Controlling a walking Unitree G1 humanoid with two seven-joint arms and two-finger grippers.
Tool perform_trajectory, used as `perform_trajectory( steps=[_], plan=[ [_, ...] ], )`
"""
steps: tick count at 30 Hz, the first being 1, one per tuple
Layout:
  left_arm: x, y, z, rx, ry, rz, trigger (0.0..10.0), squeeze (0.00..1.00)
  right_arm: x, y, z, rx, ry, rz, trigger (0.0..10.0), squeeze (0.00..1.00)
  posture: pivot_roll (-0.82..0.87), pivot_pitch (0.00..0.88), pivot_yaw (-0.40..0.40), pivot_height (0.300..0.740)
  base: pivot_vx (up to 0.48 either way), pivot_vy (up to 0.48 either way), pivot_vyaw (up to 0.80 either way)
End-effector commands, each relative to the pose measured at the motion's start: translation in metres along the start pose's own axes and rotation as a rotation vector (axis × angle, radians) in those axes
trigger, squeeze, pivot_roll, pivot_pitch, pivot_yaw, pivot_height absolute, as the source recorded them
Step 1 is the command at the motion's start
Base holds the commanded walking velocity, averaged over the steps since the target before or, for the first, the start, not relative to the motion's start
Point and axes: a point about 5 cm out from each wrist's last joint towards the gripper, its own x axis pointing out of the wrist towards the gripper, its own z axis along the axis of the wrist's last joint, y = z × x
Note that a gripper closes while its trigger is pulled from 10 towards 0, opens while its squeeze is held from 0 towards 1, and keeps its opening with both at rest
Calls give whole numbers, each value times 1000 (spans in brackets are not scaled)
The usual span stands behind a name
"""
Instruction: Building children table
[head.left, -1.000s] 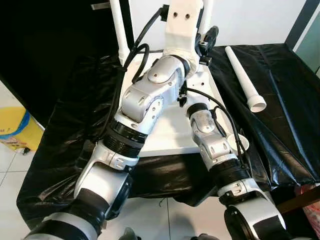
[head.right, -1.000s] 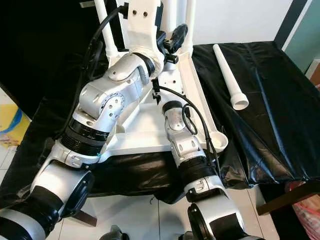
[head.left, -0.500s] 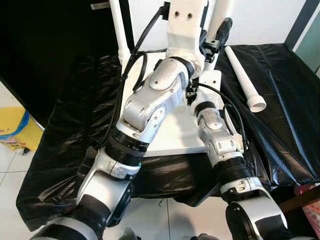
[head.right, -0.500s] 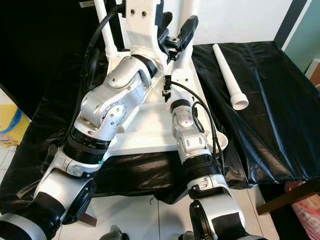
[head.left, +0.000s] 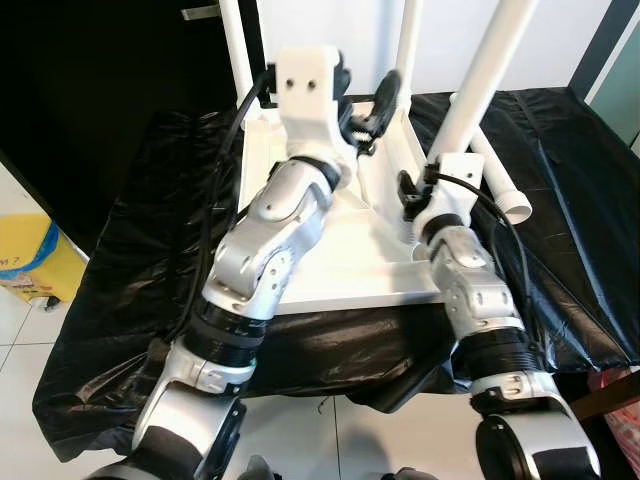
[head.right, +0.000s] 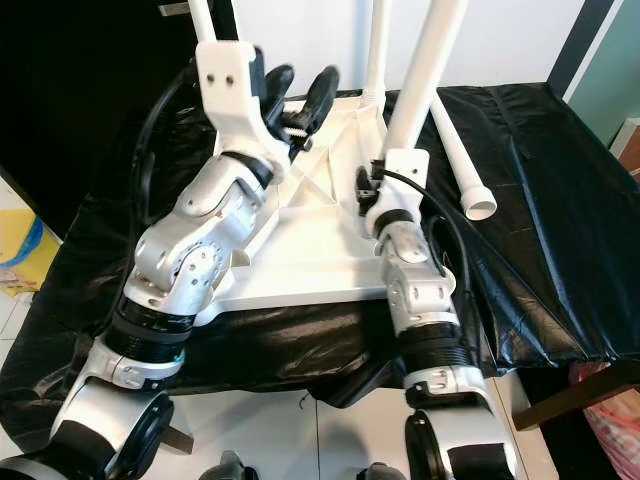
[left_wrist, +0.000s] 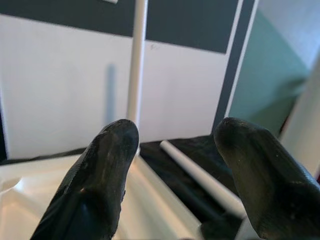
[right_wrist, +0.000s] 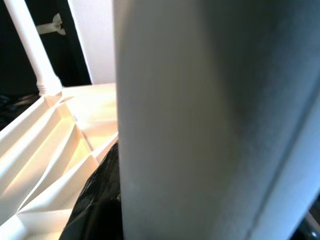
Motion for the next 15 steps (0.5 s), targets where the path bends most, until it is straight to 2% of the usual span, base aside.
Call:
perform_trajectory(
  steps=[1,8,13,14,15],
  plan=[
    [-7,-2,-11,57,19,-162,10000,0,-5,-14,4,-17,-27,-25,10000,0,-102,30,34,740,0,0,0],
    [-18,7,-37,119,97,-124,10000,0,-14,-27,3,-49,-40,-24,10000,0,-106,27,39,740,0,0,0],
    [-24,5,-52,152,140,-136,10000,0,-19,-32,1,-71,-45,-23,10000,0,-109,28,43,740,0,0,0],
    [-29,-1,-60,174,161,-181,10000,0,-23,-33,0,-83,-52,-21,10000,0,-110,36,44,740,0,0,0],
    [-29,-1,-60,174,161,-181,10000,0,-23,-33,0,-83,-52,-21,10000,0,-110,36,44,740,0,0,0]
  ],
)
